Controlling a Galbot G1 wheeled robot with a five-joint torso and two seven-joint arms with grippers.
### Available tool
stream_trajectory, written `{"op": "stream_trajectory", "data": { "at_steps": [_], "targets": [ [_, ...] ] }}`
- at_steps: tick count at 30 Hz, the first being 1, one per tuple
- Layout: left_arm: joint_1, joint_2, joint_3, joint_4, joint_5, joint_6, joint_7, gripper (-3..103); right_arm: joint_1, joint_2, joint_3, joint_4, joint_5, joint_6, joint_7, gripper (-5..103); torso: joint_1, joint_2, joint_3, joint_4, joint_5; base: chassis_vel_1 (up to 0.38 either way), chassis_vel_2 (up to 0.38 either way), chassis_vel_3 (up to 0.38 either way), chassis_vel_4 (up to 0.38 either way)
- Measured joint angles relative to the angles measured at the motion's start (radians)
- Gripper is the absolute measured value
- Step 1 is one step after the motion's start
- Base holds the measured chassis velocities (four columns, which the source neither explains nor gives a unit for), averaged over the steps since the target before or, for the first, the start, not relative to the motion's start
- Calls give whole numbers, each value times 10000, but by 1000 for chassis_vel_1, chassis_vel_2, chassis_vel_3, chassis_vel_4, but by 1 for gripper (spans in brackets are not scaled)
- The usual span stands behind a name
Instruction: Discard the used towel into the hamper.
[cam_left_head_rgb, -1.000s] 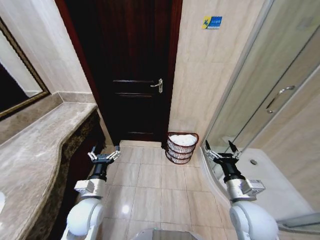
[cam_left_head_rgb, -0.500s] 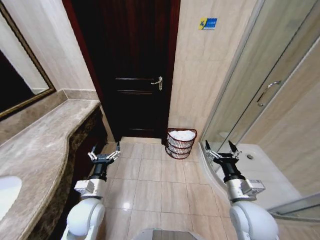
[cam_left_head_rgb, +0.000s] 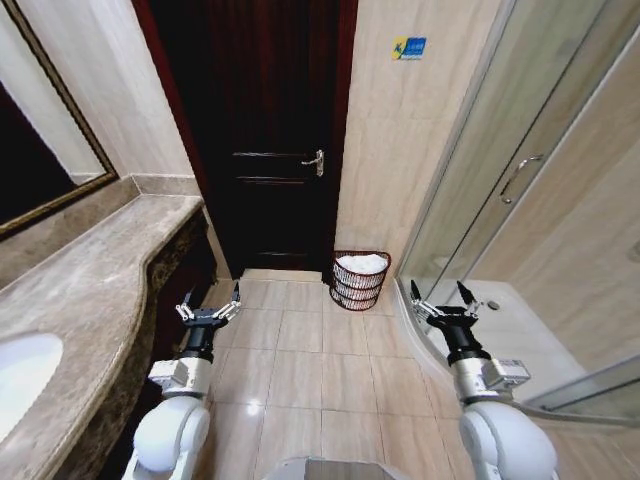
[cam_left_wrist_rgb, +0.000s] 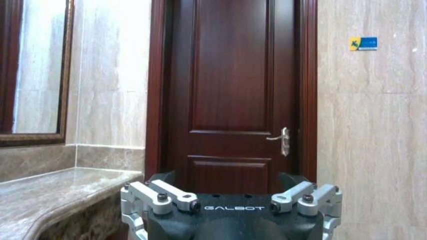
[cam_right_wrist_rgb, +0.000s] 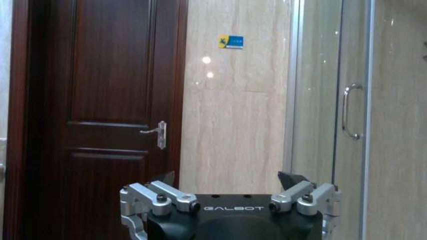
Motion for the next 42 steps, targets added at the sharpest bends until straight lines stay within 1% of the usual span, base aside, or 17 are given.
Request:
{"op": "stream_trajectory", "data": {
  "at_steps": [24, 42],
  "targets": [
    [-1, 0, 0, 0, 0, 0, 0, 100, 0, 0, 0, 0, 0, 0, 0, 100, 0, 0, 0, 0, 2, 96, -103, -102, 96],
    [2, 0, 0, 0, 0, 0, 0, 100, -1, 0, 1, 0, 0, 0, 0, 100, -3, 2, -1, 1, 2, 80, -70, -67, 78]
  ]
}}
